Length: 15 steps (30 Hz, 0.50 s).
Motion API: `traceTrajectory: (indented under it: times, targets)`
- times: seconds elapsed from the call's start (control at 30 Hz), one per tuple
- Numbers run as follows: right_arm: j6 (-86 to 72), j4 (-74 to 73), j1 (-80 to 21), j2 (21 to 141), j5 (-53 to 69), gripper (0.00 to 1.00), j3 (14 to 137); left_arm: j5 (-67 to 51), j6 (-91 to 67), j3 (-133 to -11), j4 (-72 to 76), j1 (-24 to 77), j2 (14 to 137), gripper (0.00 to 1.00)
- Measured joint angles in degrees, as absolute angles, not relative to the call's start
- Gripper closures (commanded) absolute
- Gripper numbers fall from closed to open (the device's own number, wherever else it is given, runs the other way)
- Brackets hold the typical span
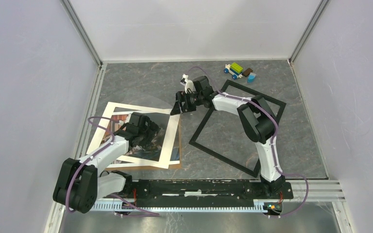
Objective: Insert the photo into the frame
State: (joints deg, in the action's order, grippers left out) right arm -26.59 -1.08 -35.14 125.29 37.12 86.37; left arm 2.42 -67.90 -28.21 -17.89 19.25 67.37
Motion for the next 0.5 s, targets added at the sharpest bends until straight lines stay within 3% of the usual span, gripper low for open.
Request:
traceTrajectory:
  times: [0.5]
  targets:
    - [-33.5, 6.6, -32.4, 111.5, 36.0, 0.13, 67.3, -2.5, -63.2, -31.7, -14.1, 19.3, 73.5, 0.0]
